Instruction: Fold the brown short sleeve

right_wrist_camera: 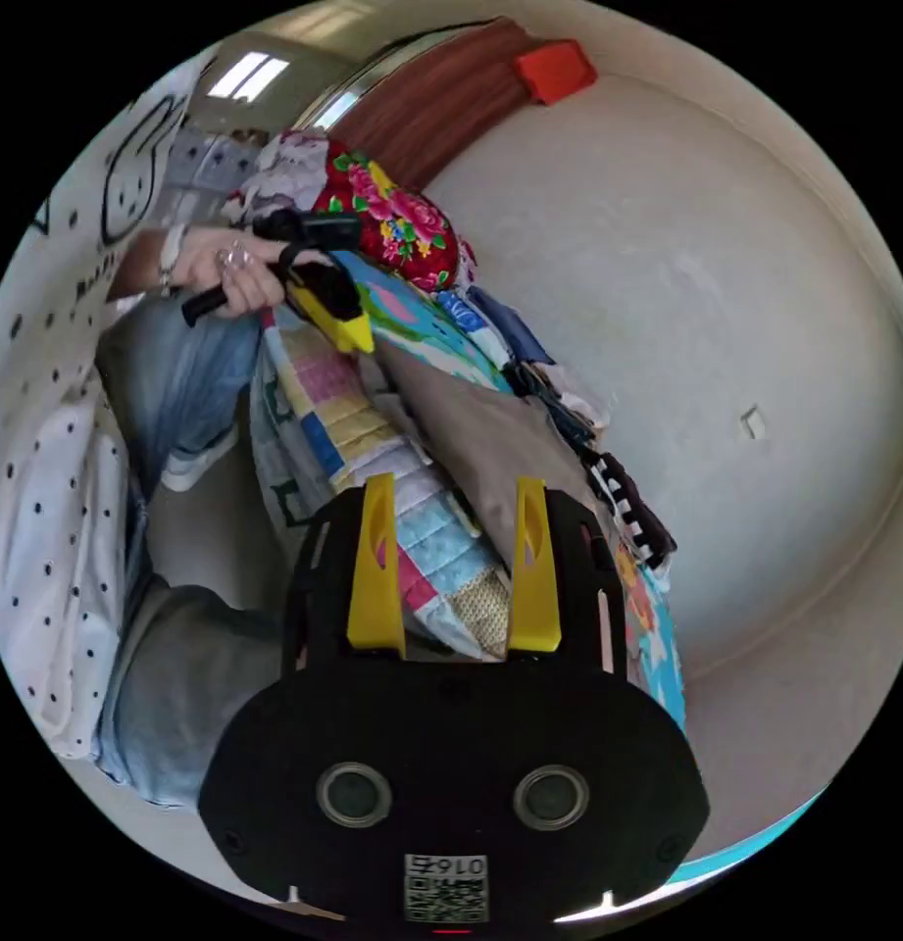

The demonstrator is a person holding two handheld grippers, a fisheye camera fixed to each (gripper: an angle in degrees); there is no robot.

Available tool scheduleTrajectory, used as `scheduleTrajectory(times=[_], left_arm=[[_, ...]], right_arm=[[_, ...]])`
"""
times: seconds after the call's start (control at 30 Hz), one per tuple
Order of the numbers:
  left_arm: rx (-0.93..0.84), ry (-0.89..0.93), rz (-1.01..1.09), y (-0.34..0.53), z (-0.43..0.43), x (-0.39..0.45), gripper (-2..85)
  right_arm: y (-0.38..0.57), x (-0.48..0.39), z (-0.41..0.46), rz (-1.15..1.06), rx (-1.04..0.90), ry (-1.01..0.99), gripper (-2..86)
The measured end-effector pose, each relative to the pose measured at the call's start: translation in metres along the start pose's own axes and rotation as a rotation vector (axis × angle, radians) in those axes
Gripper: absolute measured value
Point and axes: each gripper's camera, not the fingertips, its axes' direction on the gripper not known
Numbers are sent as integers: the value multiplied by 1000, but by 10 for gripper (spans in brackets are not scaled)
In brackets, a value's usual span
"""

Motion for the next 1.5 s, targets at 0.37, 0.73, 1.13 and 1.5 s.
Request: scheduleTrajectory(times=[0.37, 0.73, 1.13, 1.5], left_arm=[[38, -105, 192, 51, 6, 58, 81], [-13, -1043, 867, 116, 131, 178, 144], [-62, -1115, 1083, 135, 184, 202, -5], [-177, -917, 981, 121, 142, 186, -9]], right_arm=[[-89, -43, 37, 45, 61, 76, 16], [-149, -10, 40, 76, 121, -209, 8], [-171, -5, 80, 53, 108, -144, 77], [-158, 23, 156, 49, -114, -131, 22]])
